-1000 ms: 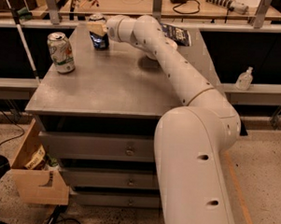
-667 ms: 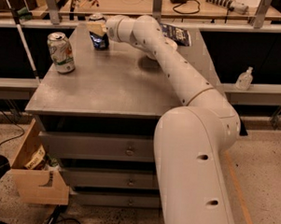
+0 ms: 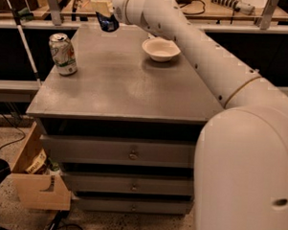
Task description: Pick pepsi can
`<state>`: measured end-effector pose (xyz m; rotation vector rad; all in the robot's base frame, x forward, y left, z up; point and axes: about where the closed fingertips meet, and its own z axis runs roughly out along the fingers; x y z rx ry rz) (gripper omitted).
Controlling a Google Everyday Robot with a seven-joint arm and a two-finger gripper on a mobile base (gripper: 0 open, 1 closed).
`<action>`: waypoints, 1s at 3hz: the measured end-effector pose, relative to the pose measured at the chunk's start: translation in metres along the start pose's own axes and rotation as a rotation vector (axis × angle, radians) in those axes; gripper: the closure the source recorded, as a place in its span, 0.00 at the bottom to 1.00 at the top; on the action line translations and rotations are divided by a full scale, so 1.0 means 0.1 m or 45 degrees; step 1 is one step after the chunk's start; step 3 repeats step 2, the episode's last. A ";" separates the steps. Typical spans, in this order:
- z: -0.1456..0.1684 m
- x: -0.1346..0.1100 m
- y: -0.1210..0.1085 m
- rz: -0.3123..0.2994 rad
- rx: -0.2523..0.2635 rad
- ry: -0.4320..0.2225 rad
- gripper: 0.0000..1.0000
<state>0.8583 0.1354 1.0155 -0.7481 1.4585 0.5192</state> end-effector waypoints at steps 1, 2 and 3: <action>-0.66 -0.64 0.20 -0.080 0.087 -0.033 1.00; -0.65 -0.61 0.28 -0.087 0.068 -0.020 1.00; -0.65 -0.61 0.28 -0.087 0.068 -0.020 1.00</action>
Offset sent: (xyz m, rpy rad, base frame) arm -0.0496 -0.0276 0.0551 -0.0118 -0.0632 -0.0597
